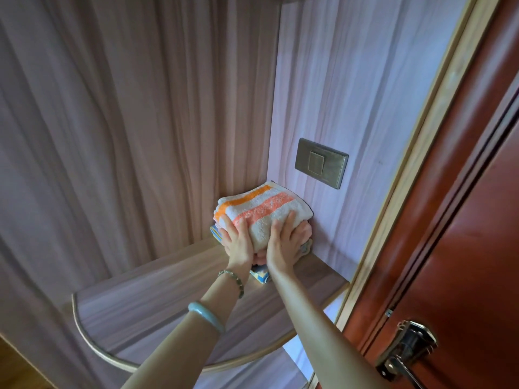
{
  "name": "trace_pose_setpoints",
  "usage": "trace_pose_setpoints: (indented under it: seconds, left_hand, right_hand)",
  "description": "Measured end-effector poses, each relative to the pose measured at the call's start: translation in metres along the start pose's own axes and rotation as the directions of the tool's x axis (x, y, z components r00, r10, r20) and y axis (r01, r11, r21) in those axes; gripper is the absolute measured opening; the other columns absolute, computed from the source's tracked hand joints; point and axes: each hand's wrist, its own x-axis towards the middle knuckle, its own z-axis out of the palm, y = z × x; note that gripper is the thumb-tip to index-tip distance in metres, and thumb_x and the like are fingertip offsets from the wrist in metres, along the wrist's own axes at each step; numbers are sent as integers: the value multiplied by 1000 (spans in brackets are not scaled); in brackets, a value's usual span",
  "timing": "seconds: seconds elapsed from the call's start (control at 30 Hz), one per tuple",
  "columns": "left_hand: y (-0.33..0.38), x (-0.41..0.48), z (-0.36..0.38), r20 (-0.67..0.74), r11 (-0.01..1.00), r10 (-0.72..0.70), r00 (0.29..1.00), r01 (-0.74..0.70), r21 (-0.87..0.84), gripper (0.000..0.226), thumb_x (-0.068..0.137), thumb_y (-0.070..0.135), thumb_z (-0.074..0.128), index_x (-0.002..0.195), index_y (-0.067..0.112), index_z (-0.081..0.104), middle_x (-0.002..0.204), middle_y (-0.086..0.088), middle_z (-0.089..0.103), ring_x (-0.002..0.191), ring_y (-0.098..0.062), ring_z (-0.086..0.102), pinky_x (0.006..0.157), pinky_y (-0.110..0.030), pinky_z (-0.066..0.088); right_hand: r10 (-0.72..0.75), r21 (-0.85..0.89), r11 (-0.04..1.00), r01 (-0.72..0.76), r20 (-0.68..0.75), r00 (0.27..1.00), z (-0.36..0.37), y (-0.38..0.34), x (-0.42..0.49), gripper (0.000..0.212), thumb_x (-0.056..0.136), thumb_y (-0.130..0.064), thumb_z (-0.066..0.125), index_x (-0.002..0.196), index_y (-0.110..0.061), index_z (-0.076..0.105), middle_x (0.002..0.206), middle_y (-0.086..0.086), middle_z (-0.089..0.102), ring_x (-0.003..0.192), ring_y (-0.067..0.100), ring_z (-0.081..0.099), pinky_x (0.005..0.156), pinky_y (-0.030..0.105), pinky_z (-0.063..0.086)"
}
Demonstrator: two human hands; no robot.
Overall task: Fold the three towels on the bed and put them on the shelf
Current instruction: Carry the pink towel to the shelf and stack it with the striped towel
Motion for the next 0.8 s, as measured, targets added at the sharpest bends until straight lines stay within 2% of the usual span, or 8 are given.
trace_pose_setpoints:
  seconds: [0.23,0.33,0.37,0.4,0.5,0.57,0.7,0.8]
  left_hand:
    - [0,1,-5,38,997,36,999,-39,73,81,81,60,39,150,27,13,151,4,13,134,-25,35,108,-41,38]
    - [23,-23,-10,157,979,72,985,-100,175,29,103,23,36,131,26,29,111,48,-19,90,1,66,61,-11,44]
    - [30,-31,-12,210,942,115,971,-173,286,26,105,17,32,129,24,29,132,4,21,76,9,66,51,-7,38]
    - [35,-35,-13,216,911,154,964,-223,348,28,106,16,27,133,21,27,90,0,48,73,16,64,56,-2,39]
    - [33,-9,-27,109,872,342,933,-358,334,52,104,37,26,152,28,8,160,-4,14,147,-14,19,119,-29,10]
    - [26,15,-32,295,686,409,864,-504,525,56,97,51,19,152,37,13,163,3,-5,149,-18,-11,117,-42,-11]
    - [25,45,-35,695,77,324,642,-750,657,86,79,71,-21,150,42,19,162,6,11,150,-23,-5,113,-57,-17]
    - [10,54,-39,721,-81,245,649,-727,682,98,72,72,-32,150,41,19,161,3,17,149,-26,6,115,-59,-7]
  right_hand:
    - [-49,-88,995,44,-60,997,-2,10,-2,62,96,-52,24,152,-34,3,161,3,-8,147,18,-9,117,46,3]
    - [-91,-189,979,77,-69,993,-3,18,-8,73,84,-54,17,152,-30,6,161,7,-5,148,21,-6,117,45,2]
    - [-122,-240,966,96,-98,988,-5,16,-8,74,83,-55,19,152,-28,10,161,9,-4,148,23,-4,117,46,2]
    - [-182,-285,949,136,-141,973,-10,11,-6,75,83,-55,23,152,-25,16,161,11,-3,148,26,-2,117,47,3]
    - [-514,-376,821,430,-158,843,-30,-17,16,70,86,-53,28,147,-19,31,159,15,14,146,31,11,118,48,11]
    - [-655,-400,687,607,23,756,-41,-36,38,67,87,-53,23,145,-23,37,157,11,24,147,29,14,119,48,9]
    - [-625,-550,478,685,336,705,-44,-28,66,69,85,-55,11,140,-31,45,154,1,33,144,24,20,118,48,7]
    - [-641,-576,436,692,341,687,-35,11,67,59,90,-48,21,133,-25,54,143,5,49,137,28,35,112,50,24]
